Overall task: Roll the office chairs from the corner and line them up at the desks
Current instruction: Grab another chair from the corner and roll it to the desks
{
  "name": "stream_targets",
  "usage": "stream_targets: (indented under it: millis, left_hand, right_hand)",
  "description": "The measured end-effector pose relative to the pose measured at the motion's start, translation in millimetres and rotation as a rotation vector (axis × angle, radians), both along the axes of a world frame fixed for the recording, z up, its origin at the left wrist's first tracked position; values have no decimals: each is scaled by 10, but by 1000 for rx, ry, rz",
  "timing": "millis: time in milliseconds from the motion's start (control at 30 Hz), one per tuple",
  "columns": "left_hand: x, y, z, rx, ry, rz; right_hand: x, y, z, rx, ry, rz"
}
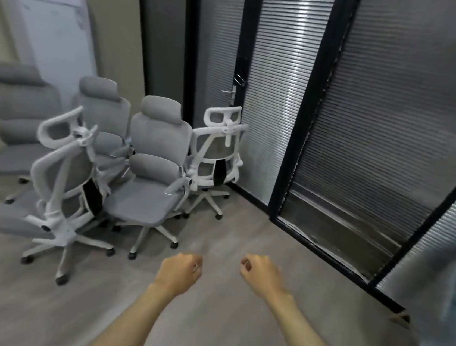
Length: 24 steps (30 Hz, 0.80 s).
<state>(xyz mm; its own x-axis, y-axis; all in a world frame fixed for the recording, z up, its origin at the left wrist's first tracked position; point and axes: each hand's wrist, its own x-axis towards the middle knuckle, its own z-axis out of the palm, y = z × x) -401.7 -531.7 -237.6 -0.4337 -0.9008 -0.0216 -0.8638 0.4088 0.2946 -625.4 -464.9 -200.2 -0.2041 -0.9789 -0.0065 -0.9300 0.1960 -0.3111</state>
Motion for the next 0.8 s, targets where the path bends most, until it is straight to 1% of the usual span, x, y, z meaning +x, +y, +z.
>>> stream_targets:
  millis: [167,267,367,567,800]
  left_hand:
    - [254,-1002,17,5,-21,111]
    - [419,-1575,131,-14,-58,151]
    - [698,-2148,186,-24,-37,212]
    - [1443,-3084,213,-38,-6,316]
    - [2508,-4301,76,-79,17,404]
  right_hand:
    - [200,-1215,-125,3,-89,89]
    - [365,-1902,-137,17,-100,154]
    - [622,-2560,-101,15,-111,227]
    - [1376,-3771,-98,21,-87,364]
    - [2399,-5122,-182,26,-57,452]
